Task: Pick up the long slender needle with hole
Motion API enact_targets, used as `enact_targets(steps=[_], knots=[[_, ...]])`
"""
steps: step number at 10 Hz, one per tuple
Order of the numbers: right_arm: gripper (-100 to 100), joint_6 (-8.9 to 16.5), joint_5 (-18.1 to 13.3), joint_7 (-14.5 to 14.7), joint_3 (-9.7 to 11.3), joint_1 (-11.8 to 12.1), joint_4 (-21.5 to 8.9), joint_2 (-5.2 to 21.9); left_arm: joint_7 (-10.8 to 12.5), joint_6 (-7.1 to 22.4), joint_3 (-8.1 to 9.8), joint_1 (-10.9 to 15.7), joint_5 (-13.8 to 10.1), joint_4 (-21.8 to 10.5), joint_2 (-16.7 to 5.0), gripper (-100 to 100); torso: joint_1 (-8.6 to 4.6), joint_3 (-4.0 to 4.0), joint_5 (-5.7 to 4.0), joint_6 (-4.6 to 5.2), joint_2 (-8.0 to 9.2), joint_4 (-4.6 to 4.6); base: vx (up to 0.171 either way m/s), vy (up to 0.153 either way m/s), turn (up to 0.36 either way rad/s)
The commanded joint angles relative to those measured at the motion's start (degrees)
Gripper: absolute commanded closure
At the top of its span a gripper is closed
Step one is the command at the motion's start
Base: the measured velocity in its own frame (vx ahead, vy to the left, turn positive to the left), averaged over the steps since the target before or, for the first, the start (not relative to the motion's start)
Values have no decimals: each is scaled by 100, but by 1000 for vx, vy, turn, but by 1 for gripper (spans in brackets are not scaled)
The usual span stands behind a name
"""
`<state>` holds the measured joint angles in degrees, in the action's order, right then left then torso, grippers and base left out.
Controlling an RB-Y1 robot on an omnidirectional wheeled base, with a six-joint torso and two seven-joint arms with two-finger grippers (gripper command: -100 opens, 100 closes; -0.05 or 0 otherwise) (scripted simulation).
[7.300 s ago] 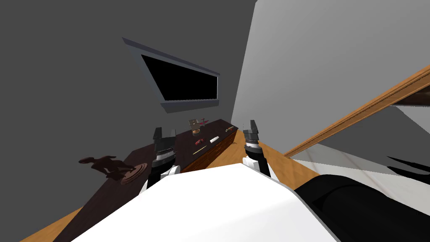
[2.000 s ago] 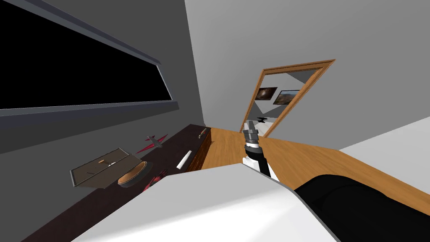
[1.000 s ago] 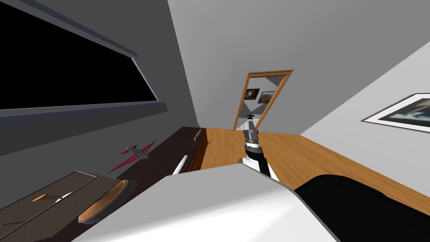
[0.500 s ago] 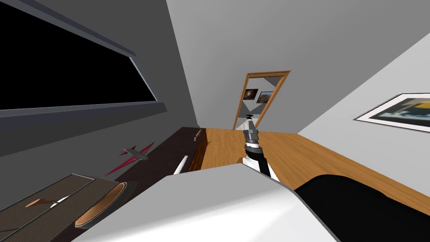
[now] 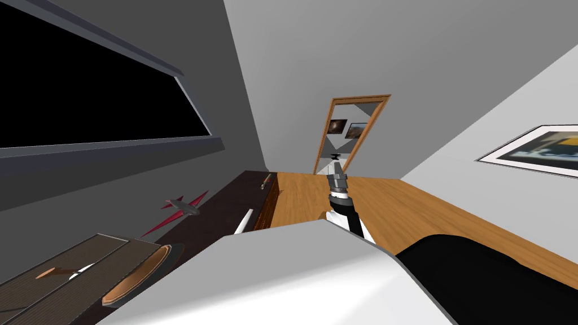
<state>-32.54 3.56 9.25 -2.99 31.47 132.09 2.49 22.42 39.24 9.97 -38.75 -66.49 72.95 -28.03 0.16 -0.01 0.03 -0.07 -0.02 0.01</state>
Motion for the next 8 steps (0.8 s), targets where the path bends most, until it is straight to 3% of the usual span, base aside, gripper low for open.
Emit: enact_targets(steps=[1,2,3,4,6,7,8], knots=[[0,0,0,0,0,0,0,0,0,0,0,0,0,0,0,100,0,0,0,0,0,0,0,0,0],[0,0,0,0,0,0,0,0,0,0,-1,0,0,0,1,100,3,0,0,0,0,0,0,0,0],[0,0,0,0,0,0,0,0,0,0,-1,0,0,0,1,0,4,0,1,0,-1,0,0,0,0],[0,0,0,0,0,0,0,0,90,42,31,-106,-7,166,-79,100,4,0,1,0,-1,0,-3,-21,-2],[0,0,0,0,0,0,0,0,143,148,94,-274,-146,372,-245,100,-8,0,-4,0,1,0,-5,-39,1],[0,0,0,0,0,0,0,0,145,113,71,-198,-84,300,-197,100,-13,2,-6,-1,3,0,-6,-19,4],[0,0,0,0,0,0,0,0,152,128,79,-206,-94,312,-211,0,-6,1,-1,0,2,0,0,0,0]])
